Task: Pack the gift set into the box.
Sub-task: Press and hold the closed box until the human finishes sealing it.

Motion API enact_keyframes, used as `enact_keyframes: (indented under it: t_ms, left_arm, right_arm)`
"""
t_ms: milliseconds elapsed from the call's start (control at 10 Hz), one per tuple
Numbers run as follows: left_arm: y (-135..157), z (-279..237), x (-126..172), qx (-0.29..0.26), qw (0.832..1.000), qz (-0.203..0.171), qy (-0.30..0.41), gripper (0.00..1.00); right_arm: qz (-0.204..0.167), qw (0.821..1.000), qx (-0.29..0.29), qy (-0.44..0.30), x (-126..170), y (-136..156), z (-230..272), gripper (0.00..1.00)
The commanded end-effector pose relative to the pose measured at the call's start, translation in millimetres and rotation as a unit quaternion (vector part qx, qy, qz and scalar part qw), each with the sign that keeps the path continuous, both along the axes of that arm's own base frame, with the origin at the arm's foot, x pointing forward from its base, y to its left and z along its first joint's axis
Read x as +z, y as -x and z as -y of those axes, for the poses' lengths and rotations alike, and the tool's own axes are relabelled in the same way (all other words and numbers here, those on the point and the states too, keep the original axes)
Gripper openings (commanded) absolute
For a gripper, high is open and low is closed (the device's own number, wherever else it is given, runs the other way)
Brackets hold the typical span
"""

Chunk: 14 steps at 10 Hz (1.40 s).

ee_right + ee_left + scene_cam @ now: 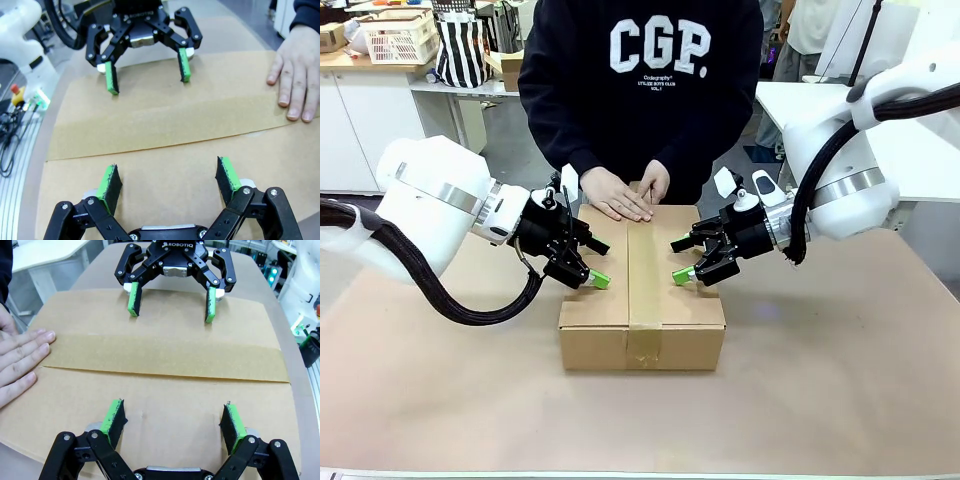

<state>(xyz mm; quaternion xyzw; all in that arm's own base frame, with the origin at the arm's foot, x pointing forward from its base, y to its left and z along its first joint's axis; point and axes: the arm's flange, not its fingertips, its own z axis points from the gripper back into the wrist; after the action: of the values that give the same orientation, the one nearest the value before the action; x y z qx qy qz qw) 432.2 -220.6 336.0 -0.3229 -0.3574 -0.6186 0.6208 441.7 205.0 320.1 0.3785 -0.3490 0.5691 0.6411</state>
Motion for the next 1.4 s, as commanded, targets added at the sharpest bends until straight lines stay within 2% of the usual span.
enact_keyframes:
  t_ms: [0, 1300]
  left_arm:
    - [1.0, -1.2, -2.8, -0.004, 1.0, 0.002, 0.003, 1.0]
    - [1.0, -1.2, -2.8, -0.004, 1.0, 0.002, 0.003, 1.0]
  right_arm:
    - [0.003, 1.0, -0.01, 0.006, -1.5, -0.7, 0.1, 1.0]
    - [0.003, 1.0, -0.01, 0.006, -1.5, -0.7, 0.1, 1.0]
